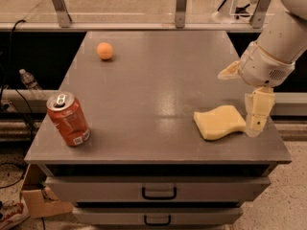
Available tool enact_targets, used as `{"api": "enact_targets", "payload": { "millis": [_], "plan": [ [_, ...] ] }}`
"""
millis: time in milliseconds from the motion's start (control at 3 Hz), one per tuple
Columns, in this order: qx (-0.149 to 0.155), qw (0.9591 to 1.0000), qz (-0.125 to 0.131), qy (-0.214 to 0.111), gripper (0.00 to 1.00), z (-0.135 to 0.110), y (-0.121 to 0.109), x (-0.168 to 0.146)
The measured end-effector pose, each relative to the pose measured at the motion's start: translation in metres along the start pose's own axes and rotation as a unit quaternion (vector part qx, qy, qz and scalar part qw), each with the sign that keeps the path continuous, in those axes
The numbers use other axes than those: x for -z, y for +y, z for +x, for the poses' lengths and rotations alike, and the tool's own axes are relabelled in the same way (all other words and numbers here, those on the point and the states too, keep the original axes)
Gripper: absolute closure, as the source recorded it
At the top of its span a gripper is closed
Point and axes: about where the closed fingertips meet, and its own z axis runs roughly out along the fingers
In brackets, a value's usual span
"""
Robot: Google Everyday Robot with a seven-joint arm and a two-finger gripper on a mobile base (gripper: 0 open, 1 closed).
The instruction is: Move sponge near coke can
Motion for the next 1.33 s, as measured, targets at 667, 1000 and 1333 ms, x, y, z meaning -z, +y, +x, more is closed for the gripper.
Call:
{"api": "enact_targets", "payload": {
  "millis": [667,1000,1333],
  "plan": [
    [0.02,0.9995,0.006,-0.022,0.0,0.009,0.005,-0.025],
    [0.024,0.9993,0.0,-0.028,0.0,0.011,0.008,-0.037],
    [0.024,0.9992,0.001,-0.031,0.17,0.012,0.008,-0.042]
  ]
}}
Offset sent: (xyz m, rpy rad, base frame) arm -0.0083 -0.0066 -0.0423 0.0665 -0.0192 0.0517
